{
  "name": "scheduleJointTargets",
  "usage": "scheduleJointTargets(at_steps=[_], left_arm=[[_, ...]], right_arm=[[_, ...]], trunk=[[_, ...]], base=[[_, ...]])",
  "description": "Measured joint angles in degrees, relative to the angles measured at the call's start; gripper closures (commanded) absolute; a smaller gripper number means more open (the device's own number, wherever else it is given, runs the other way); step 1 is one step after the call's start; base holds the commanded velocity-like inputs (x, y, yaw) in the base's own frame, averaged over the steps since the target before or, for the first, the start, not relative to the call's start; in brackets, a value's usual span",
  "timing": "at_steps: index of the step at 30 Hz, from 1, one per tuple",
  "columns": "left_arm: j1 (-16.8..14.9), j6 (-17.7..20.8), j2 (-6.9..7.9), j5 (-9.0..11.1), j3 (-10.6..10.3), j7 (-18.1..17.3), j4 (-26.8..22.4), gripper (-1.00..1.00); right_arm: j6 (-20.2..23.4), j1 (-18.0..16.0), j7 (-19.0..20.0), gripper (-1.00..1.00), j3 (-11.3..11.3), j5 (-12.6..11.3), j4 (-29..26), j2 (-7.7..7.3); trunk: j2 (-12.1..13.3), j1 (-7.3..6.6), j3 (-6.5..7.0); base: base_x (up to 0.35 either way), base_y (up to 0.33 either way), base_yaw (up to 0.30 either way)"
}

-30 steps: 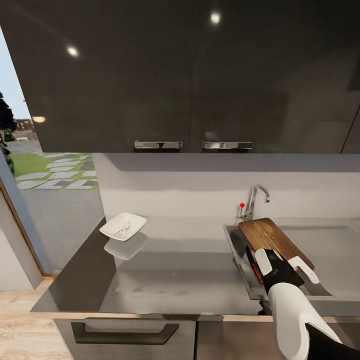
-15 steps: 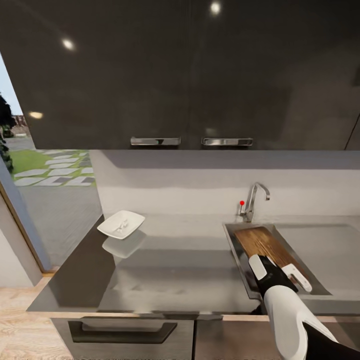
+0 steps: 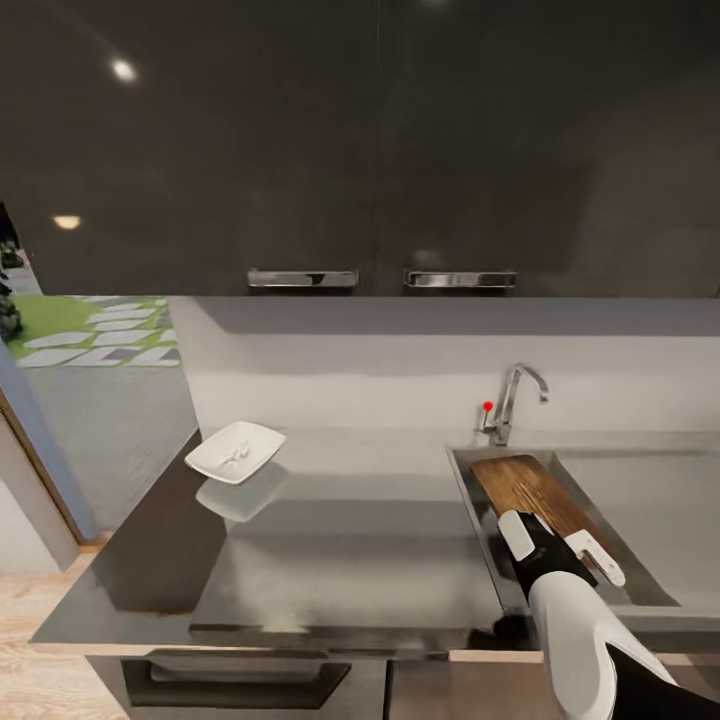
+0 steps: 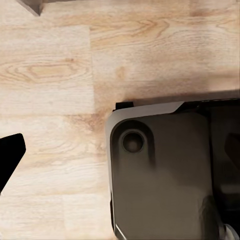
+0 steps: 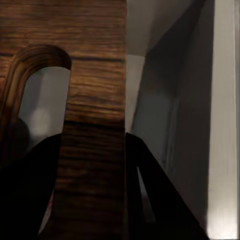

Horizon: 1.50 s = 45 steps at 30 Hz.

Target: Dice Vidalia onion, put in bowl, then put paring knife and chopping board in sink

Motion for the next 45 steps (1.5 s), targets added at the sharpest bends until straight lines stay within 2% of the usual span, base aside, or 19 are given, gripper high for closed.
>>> scheduleJointTargets(at_steps=[3, 9, 17, 25, 45], left_arm=[[-0.02, 0.0, 0.01, 0.0, 0.0, 0.0, 0.0, -1.0], [-0.01, 0.0, 0.0, 0.0, 0.0, 0.0, 0.0, -1.0], [-0.01, 0.0, 0.0, 0.0, 0.0, 0.0, 0.0, -1.0], [-0.01, 0.0, 0.0, 0.0, 0.0, 0.0, 0.0, -1.0], [-0.01, 0.0, 0.03, 0.0, 0.01, 0.0, 0.0, -1.0]], right_arm=[[0.02, 0.01, 0.04, 1.0, -1.93, -0.09, -0.02, -0.02], [0.02, 0.0, 0.05, 1.0, -2.7, 0.03, 0.03, -0.43], [-0.01, 0.0, 0.06, 1.0, -2.73, 0.05, 0.06, -0.97], [-0.02, 0.0, 0.13, 1.0, -2.76, 0.03, 0.14, -1.0], [-0.02, 0.08, 0.24, 1.0, -2.98, 0.04, 0.15, -1.0]], trunk=[[0.01, 0.01, -0.28], [0.01, 0.03, -0.82], [0.0, 0.02, -1.56], [0.0, 0.02, -2.29], [0.0, 0.03, -4.12]], base=[[0.172, -0.001, 0.0], [0.031, 0.0, 0.0], [0.016, 0.0, 0.0], [0.118, 0.0, 0.0], [0.004, 0.0, 0.0]])
